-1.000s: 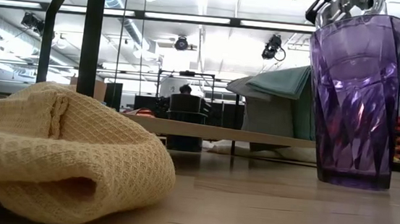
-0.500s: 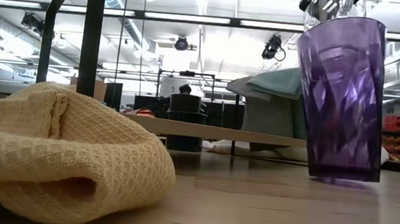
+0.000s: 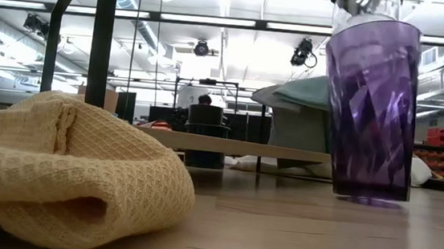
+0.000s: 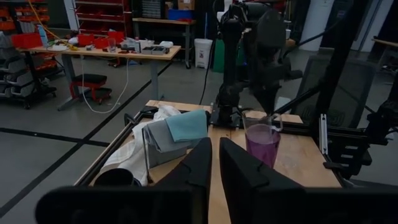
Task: Stack small to large cups/mugs on shelf
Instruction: Stack the transparent mug on the mug
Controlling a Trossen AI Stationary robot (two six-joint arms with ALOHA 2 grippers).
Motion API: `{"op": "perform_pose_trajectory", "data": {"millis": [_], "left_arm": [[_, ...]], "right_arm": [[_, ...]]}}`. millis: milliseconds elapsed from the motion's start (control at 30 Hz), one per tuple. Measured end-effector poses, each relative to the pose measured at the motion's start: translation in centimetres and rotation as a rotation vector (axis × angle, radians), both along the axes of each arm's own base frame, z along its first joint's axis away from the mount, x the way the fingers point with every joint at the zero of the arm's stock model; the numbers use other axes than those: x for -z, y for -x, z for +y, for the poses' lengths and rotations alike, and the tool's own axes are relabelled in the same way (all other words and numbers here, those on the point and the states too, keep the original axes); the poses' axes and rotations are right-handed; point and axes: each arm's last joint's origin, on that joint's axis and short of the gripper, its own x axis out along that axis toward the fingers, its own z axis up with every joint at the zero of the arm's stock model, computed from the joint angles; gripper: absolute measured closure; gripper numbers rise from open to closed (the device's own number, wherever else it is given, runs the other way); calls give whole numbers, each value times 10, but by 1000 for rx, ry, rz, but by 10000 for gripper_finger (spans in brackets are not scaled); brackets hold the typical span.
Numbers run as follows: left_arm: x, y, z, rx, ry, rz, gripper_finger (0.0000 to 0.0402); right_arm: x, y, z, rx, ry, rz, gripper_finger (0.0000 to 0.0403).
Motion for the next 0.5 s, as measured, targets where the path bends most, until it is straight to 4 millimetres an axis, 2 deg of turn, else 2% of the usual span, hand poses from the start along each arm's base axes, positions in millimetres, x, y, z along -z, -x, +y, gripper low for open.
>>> {"op": "perform_pose_trajectory", "data": {"millis": [233, 500], "left_arm": [[0, 0, 0, 0, -1, 0, 370], [0, 0, 0, 0, -3, 0, 367]], "right_arm": [[-22, 1, -3, 24, 5, -48, 403], [-22, 5, -1, 38, -1, -8, 403]]}}
